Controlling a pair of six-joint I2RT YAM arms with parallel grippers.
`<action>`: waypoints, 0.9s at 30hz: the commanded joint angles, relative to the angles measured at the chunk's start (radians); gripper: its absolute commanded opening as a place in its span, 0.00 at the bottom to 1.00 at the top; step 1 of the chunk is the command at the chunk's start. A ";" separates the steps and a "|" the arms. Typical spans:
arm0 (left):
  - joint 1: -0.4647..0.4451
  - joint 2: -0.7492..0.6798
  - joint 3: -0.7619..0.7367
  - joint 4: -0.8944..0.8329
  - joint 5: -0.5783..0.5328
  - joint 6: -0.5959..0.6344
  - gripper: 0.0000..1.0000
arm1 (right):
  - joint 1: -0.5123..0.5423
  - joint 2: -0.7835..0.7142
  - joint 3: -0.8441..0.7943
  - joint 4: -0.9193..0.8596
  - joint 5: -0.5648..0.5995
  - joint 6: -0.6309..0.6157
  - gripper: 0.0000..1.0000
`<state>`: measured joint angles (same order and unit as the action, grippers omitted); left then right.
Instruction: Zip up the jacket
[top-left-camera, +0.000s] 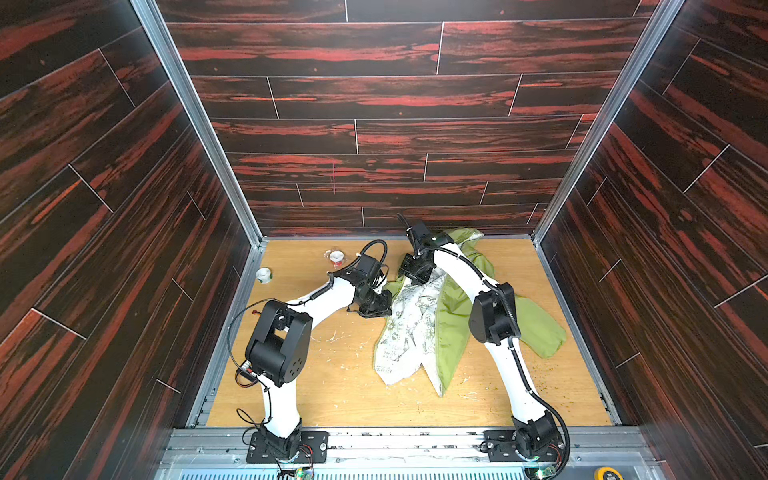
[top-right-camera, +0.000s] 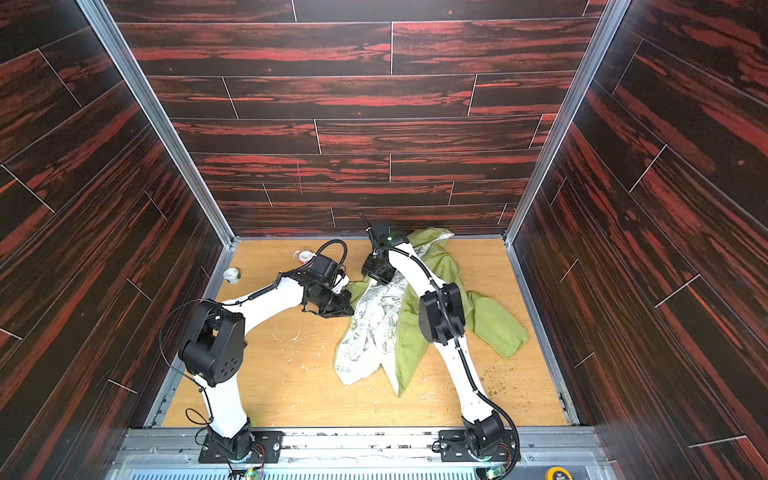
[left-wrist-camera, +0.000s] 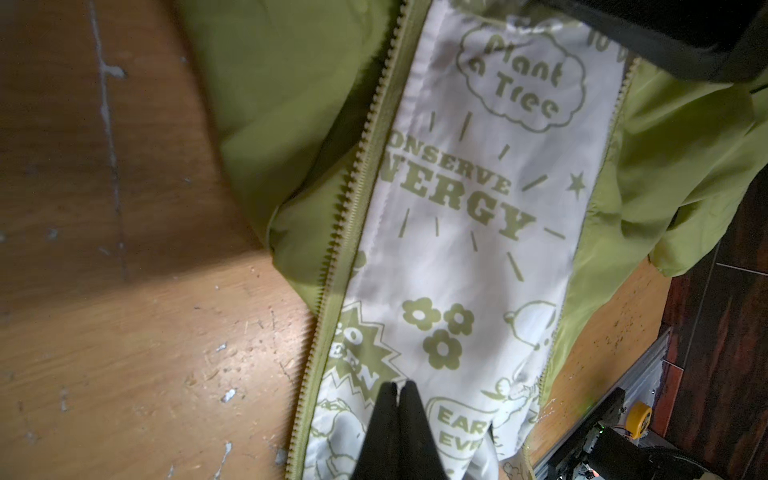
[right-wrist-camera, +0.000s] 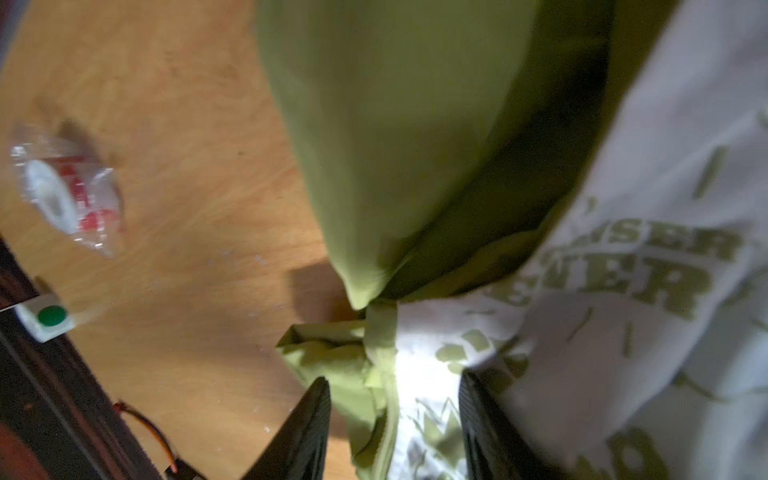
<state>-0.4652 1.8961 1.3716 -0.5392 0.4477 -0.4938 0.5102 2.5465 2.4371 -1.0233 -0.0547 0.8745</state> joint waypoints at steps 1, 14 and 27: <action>-0.001 -0.054 -0.028 -0.028 -0.020 0.015 0.01 | -0.008 0.070 0.016 -0.023 0.011 0.017 0.53; 0.005 -0.071 -0.084 -0.068 -0.059 0.005 0.46 | -0.045 0.088 -0.074 0.120 -0.082 0.012 0.42; 0.005 0.072 -0.030 -0.070 -0.064 0.031 0.57 | -0.061 0.018 -0.166 0.205 -0.142 -0.008 0.11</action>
<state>-0.4641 1.9442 1.3136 -0.5838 0.3923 -0.4850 0.4515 2.5824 2.3058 -0.8322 -0.1787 0.8581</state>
